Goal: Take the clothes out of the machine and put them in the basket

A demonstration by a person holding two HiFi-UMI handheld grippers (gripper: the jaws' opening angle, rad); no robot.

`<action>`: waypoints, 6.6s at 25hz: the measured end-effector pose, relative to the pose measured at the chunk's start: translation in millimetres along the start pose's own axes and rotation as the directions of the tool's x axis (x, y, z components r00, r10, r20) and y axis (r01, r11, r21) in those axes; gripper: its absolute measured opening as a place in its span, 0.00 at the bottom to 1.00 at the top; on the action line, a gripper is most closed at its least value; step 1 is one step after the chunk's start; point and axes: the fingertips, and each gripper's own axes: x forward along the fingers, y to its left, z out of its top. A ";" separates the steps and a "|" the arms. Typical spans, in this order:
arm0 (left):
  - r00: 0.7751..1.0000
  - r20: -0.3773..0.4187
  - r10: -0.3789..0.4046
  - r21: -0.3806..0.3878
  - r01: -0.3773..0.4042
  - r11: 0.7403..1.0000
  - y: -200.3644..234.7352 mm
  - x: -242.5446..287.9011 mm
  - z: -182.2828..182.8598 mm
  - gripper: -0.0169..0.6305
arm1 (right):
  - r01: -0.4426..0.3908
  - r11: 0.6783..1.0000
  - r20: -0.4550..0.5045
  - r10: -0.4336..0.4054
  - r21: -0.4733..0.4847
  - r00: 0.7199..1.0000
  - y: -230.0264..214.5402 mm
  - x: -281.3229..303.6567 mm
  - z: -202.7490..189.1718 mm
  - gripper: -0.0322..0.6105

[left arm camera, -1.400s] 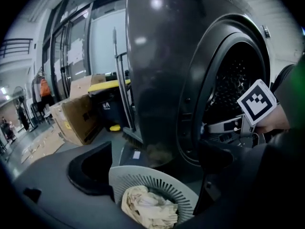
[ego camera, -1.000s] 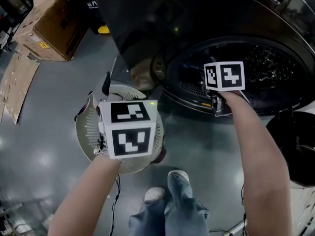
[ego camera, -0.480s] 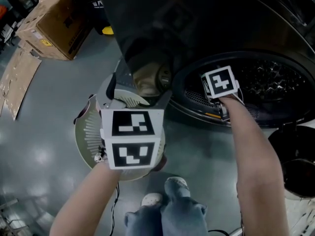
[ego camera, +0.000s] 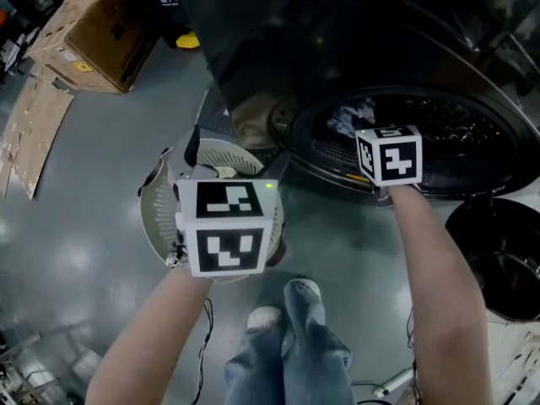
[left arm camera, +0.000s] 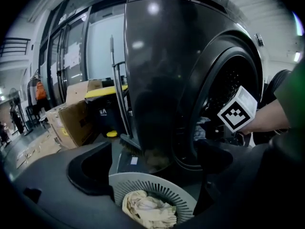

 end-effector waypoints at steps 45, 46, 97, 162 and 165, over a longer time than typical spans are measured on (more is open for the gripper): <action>0.981 -0.166 -0.103 -0.007 0.103 0.995 -47.4 -155.1 103.1 0.89 | -0.223 0.960 -0.038 0.233 0.171 0.972 61.0 -278.3 91.8 0.10; 0.982 -0.164 -0.098 -0.009 0.098 0.995 -45.5 -160.4 107.1 0.89 | -0.227 0.959 -0.036 0.236 0.171 0.971 64.1 -284.8 95.2 0.10; 0.804 0.097 -0.586 0.426 0.498 0.755 -138.6 -310.7 297.6 0.15 | -0.362 0.912 0.311 0.292 0.195 0.904 62.0 -500.5 289.6 0.10; 0.996 0.059 -0.074 0.283 0.054 0.958 90.8 -404.2 328.4 0.07 | -0.730 0.637 0.270 0.769 -0.247 0.580 188.7 -467.8 381.2 0.09; 0.997 0.055 -0.061 0.270 0.044 0.962 95.5 -405.4 321.1 0.07 | -0.720 0.626 0.323 0.777 -0.300 0.541 193.6 -492.9 411.2 0.09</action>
